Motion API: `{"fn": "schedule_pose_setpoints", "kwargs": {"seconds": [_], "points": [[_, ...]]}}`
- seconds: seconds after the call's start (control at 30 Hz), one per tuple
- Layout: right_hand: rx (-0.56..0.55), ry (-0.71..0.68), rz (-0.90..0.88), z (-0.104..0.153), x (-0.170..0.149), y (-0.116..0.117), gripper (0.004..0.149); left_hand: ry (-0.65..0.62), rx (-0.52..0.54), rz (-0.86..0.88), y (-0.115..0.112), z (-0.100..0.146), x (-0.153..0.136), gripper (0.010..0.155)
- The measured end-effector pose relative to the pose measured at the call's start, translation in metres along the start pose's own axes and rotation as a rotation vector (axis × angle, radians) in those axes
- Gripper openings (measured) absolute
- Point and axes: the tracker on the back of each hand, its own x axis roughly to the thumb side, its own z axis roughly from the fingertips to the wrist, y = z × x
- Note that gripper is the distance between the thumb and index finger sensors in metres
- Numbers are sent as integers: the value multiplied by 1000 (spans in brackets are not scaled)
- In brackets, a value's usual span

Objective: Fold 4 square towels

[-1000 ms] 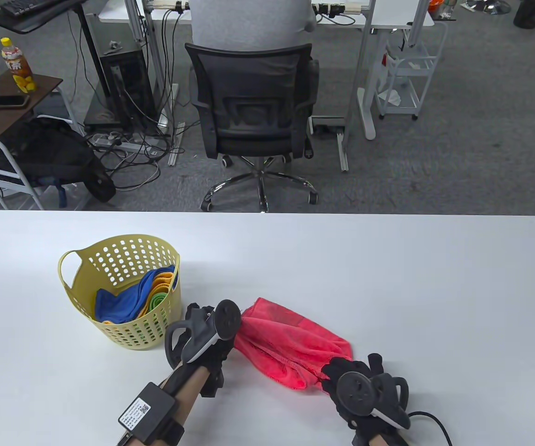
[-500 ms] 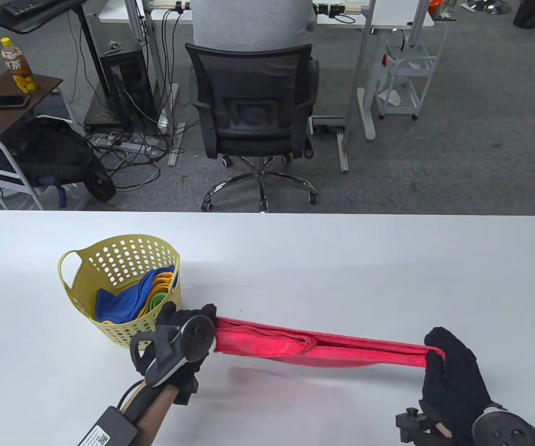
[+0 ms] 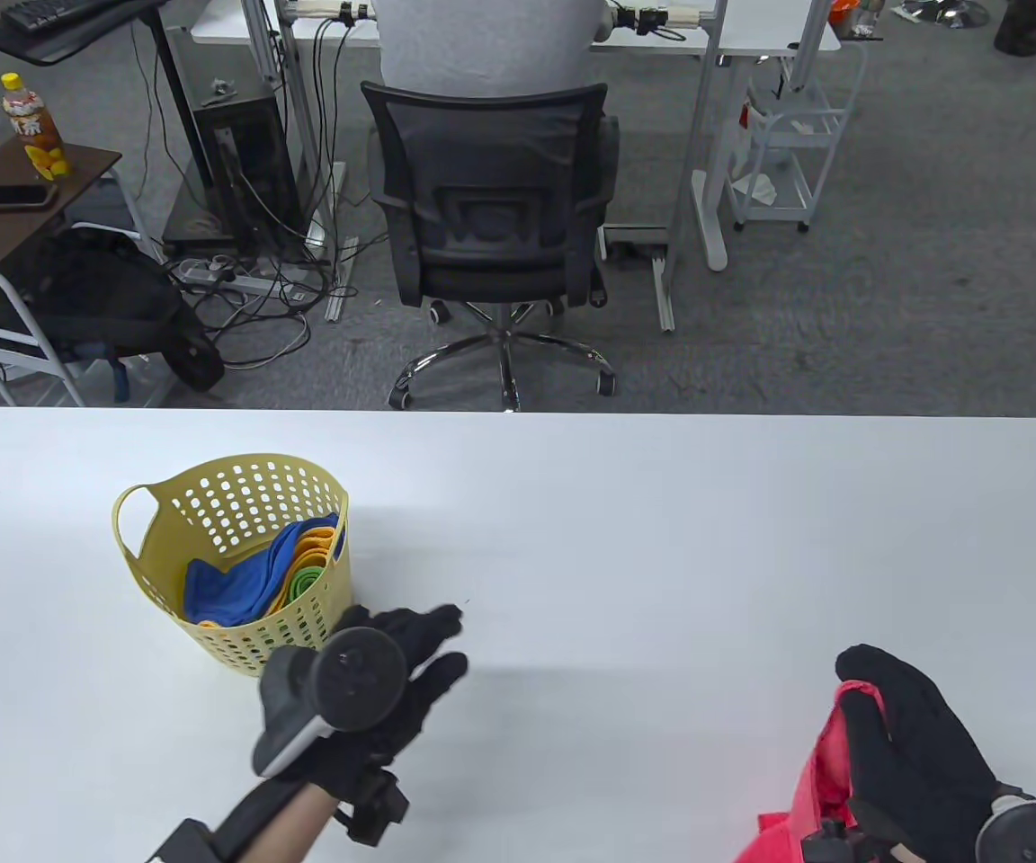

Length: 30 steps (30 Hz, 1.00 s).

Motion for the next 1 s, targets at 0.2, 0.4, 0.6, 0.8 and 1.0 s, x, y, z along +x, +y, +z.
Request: {"fn": "schedule_pose_setpoints", "kwargs": {"seconds": [0.2,0.4,0.6,0.8,1.0], "points": [[-45,-6,5,-18,27,-1,40,-197,-313,-34,-111,-17,85,79],[-122,-65,73,-38,85,-3,40,-327,-428,210,-126,-13,150,109],[-161,-147,8,-37,107,7,40,-155,-167,319,-85,-41,140,90],[-269,-141,15,-41,79,-3,40,76,20,114,-54,-70,59,41],[-171,-1,-62,-71,5,-1,41,154,35,147,-20,-63,-22,44]]}}
